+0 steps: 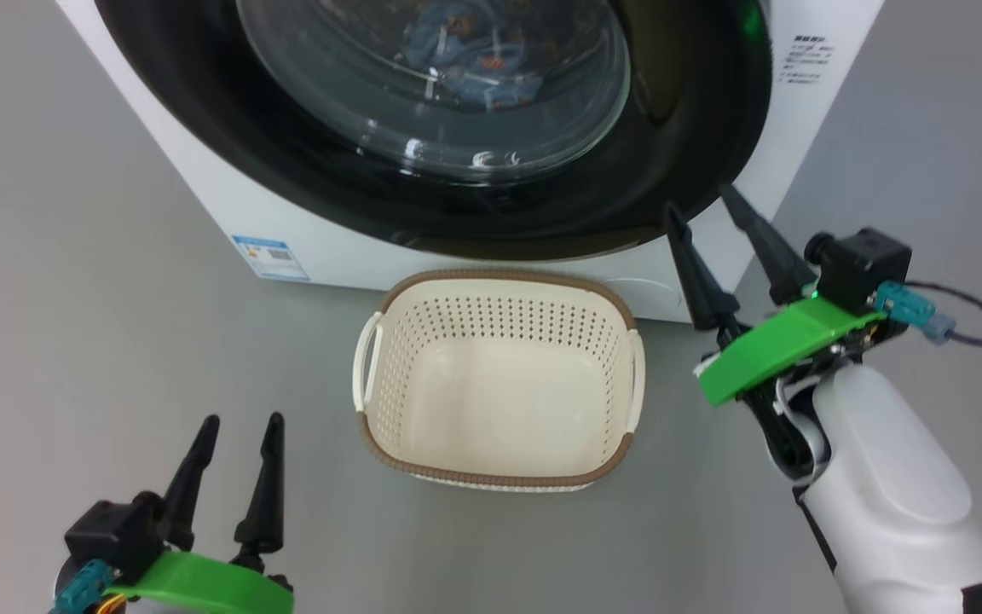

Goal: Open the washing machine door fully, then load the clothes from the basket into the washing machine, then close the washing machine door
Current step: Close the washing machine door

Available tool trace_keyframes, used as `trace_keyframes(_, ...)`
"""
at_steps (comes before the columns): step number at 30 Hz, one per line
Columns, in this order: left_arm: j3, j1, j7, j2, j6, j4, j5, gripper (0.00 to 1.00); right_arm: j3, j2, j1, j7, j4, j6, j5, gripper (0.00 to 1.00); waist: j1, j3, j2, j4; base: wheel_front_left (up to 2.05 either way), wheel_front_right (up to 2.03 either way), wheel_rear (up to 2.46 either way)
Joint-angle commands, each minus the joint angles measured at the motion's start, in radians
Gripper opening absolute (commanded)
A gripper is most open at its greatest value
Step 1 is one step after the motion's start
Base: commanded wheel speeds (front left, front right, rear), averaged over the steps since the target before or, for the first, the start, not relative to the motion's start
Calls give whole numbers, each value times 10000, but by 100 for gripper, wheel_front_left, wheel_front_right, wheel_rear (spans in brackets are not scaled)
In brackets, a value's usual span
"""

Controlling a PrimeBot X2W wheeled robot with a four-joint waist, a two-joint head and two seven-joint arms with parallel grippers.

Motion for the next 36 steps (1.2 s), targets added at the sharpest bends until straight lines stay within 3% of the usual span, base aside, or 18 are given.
trace_keyframes(1,410,4,-65,296,-25,-111,-49,100,230,178,262,-48,-280,12,92,100,0,-306,0,-245,0,0,0)
trace_keyframes(18,1103,473,-65,811,-25,469,36,100,-11,-108,2440,-48,-512,12,137,100,0,-1311,0,-1610,0,0,0)
trace_keyframes(36,1894,896,-65,887,-25,829,268,100,-399,-456,3619,-48,-794,12,31,100,0,-1919,0,-2985,0,0,0)
